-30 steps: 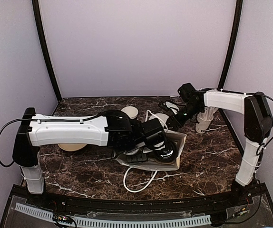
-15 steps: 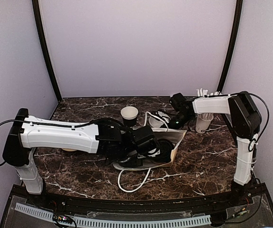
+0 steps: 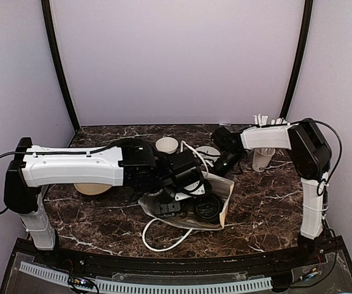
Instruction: Pack the takeout coffee
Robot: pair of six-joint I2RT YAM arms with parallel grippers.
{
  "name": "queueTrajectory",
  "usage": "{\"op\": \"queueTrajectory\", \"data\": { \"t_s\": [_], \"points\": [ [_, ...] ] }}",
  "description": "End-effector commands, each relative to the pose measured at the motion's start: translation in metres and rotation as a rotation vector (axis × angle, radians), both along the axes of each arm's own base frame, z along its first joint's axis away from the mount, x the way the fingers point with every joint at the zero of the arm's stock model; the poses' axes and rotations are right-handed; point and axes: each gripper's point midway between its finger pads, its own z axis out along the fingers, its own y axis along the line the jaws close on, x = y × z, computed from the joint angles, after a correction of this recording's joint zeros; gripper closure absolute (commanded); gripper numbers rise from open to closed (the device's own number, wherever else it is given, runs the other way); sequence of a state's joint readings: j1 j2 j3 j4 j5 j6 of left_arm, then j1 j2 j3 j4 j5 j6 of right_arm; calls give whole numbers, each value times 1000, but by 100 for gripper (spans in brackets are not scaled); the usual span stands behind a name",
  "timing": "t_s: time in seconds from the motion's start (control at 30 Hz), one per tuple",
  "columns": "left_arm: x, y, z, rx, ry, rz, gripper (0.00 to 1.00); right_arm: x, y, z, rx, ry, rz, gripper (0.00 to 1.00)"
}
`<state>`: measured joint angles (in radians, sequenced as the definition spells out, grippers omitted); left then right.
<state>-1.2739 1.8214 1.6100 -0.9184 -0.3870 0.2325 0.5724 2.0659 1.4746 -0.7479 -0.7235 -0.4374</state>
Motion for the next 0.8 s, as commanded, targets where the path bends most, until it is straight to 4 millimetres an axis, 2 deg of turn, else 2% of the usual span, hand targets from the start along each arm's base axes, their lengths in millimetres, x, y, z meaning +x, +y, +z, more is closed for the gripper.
{"op": "queueTrajectory", "data": {
  "t_s": [0.0, 0.17, 0.23, 0.37, 0.47, 0.53, 0.67, 0.77],
  "points": [
    [-28, 6, -2, -1, 182, 31, 64, -39, 2, -1, 0, 83, 94, 46],
    [-32, 3, 0, 10, 212, 16, 65, -31, -1, 8, -19, 46, 85, 45],
    [-32, -3, 1, 14, 231, 4, 65, -13, -10, 17, -56, -25, 47, 44],
    [-29, -11, -10, 11, 279, 0, 66, 33, -39, 56, -107, -189, -54, 41],
    [-22, -16, -17, 19, 289, 5, 66, 53, -59, 97, -94, -280, -101, 39],
    [-16, -19, -24, 28, 281, 6, 67, 58, -69, 122, -71, -320, -122, 38],
    [-6, -27, -39, 37, 275, 6, 68, 52, -79, 162, -15, -393, -130, 38],
    [-3, -35, -47, 15, 283, -7, 70, 43, -81, 177, 20, -419, -130, 38]
  ]
}}
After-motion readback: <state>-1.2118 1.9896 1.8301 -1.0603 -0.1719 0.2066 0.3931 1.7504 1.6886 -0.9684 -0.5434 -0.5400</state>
